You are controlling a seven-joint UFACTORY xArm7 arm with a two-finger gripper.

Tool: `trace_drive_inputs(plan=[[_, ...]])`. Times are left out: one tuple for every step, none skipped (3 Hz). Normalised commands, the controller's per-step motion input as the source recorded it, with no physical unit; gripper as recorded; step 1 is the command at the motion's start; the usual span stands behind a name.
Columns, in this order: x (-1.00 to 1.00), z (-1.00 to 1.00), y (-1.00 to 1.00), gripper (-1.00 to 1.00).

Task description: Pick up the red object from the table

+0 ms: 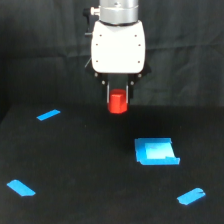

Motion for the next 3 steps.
trace_drive_inputs(plan=[[-0.06,0.11,0.00,-0.99],[0.00,-0.02,0.06,-0.99],[-0.07,-0.14,0.01,-1.00]])
